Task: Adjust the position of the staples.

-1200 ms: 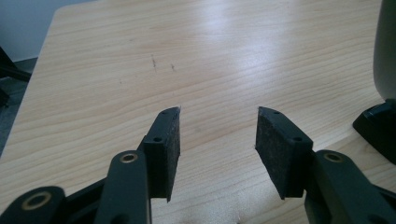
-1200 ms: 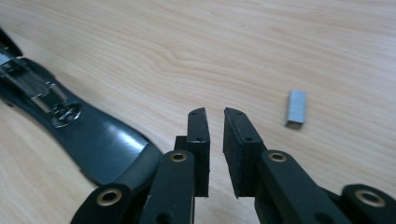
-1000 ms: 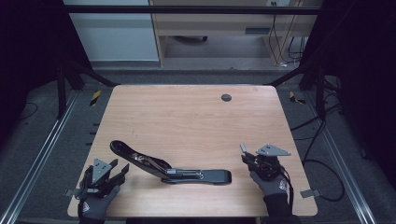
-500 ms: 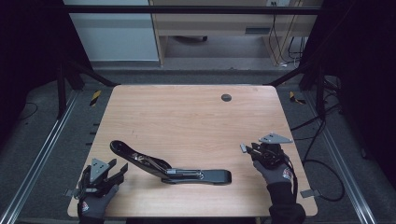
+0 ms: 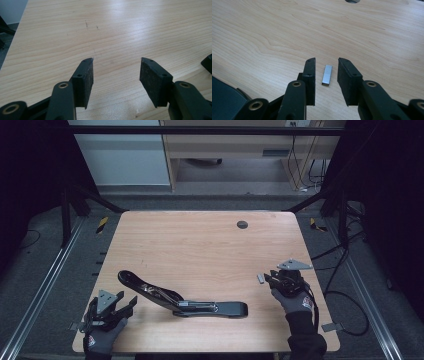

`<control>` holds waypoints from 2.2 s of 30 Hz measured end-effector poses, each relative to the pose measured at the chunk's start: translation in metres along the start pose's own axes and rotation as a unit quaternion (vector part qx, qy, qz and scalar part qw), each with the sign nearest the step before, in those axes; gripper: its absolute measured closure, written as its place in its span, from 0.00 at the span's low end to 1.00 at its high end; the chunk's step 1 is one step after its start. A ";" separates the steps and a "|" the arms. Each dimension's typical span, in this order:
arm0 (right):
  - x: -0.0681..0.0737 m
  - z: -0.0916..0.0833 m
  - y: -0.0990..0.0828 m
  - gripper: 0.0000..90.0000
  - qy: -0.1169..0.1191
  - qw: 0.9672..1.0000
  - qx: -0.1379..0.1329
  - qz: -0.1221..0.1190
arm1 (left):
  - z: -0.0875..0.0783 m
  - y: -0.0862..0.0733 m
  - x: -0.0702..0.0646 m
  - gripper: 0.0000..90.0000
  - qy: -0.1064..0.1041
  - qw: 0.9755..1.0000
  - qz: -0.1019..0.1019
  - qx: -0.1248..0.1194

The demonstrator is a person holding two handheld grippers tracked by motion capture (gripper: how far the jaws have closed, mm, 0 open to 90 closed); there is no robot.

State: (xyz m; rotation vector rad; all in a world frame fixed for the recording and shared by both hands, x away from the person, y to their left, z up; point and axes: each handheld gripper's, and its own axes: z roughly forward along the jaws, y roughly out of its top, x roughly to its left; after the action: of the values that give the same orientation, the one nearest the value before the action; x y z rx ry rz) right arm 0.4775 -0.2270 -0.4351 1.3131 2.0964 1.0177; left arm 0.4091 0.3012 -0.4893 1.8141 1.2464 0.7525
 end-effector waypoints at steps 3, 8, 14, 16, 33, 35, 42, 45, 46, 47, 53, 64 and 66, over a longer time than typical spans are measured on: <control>-0.001 0.004 0.003 0.77 -0.005 1.000 0.005 -0.006 | 0.001 0.000 0.000 0.49 0.000 1.000 0.001 0.004; -0.003 0.009 0.007 0.77 -0.012 1.000 0.015 -0.015 | 0.002 -0.001 0.001 0.48 0.000 1.000 -0.002 0.008; -0.002 0.011 0.009 0.78 -0.014 1.000 0.019 -0.014 | 0.003 -0.001 0.001 0.47 0.000 1.000 -0.003 0.009; -0.003 0.012 0.009 0.78 -0.015 1.000 0.021 -0.016 | 0.003 -0.002 0.001 0.47 -0.001 1.000 -0.004 0.011; -0.003 0.041 0.020 0.84 -0.028 0.997 0.069 -0.031 | 0.006 -0.003 0.002 0.46 0.000 1.000 -0.004 0.020; -0.002 0.045 0.020 0.84 -0.029 0.996 0.081 -0.034 | 0.006 -0.003 0.003 0.46 0.002 1.000 -0.003 0.021; -0.002 0.060 0.018 0.85 -0.031 0.993 0.107 -0.031 | 0.007 -0.003 0.003 0.46 0.001 1.000 -0.003 0.022; -0.002 0.065 0.017 0.85 -0.034 0.993 0.114 -0.026 | 0.007 -0.003 0.003 0.46 0.001 1.000 -0.003 0.022; -0.002 0.066 0.016 0.85 -0.034 0.993 0.114 -0.025 | 0.007 -0.004 0.003 0.46 0.001 1.000 -0.003 0.023; -0.002 0.067 0.016 0.85 -0.032 0.993 0.115 -0.020 | 0.007 -0.004 0.003 0.46 0.001 1.000 -0.002 0.024; -0.002 0.072 0.013 0.83 -0.034 0.992 0.124 -0.010 | 0.007 -0.004 0.002 0.46 0.001 1.000 -0.001 0.024; -0.001 0.079 0.011 0.81 -0.035 0.990 0.138 0.001 | 0.007 -0.004 0.002 0.46 0.001 1.000 -0.001 0.025; -0.002 0.080 0.010 0.82 -0.034 0.989 0.141 0.002 | 0.007 -0.004 0.002 0.46 0.001 1.000 -0.001 0.025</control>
State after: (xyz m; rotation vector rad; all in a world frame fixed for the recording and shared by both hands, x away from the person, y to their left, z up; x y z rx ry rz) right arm 0.5407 -0.1981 -0.4766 1.4625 2.2451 0.6840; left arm 0.4141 0.3020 -0.4963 1.8528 1.2775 0.7277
